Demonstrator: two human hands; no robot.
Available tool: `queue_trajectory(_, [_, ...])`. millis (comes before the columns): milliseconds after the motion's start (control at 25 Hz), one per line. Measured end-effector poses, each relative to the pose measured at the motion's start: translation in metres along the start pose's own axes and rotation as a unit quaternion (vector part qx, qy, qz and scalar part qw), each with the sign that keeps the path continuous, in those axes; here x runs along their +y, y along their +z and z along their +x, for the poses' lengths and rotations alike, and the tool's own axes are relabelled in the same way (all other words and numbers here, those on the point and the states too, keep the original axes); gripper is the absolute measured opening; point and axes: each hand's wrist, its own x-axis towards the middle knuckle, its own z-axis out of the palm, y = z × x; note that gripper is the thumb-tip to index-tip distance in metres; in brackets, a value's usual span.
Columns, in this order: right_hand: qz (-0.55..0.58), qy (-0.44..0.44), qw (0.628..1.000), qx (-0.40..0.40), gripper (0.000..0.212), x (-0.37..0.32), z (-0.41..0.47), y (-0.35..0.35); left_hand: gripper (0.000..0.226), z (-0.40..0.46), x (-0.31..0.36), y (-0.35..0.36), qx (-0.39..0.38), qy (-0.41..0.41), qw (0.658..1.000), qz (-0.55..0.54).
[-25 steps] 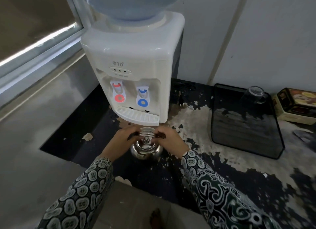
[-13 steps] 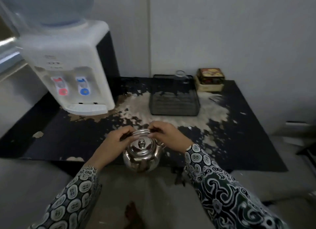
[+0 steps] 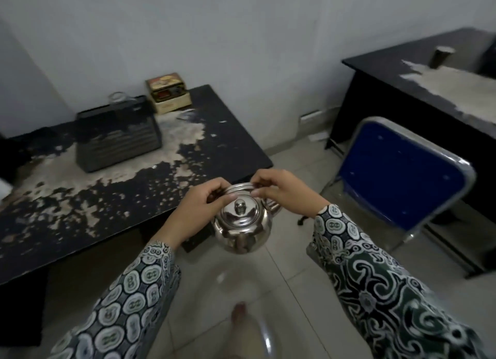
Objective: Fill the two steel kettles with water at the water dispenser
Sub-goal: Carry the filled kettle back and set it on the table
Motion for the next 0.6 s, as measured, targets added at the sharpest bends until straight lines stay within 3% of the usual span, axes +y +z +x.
queue_trajectory(360, [-0.005,0.071,0.987,0.143,0.014,0.073,-0.081,-0.120,0.032,0.116,0.072,0.121,-0.093,0.064,0.993,-0.024])
queue_trajectory(600, [0.015,0.062,0.977,0.202,0.012,0.105,-0.091,-0.215,0.029,0.188,0.129,0.175,-0.104,0.083,0.989,-0.063])
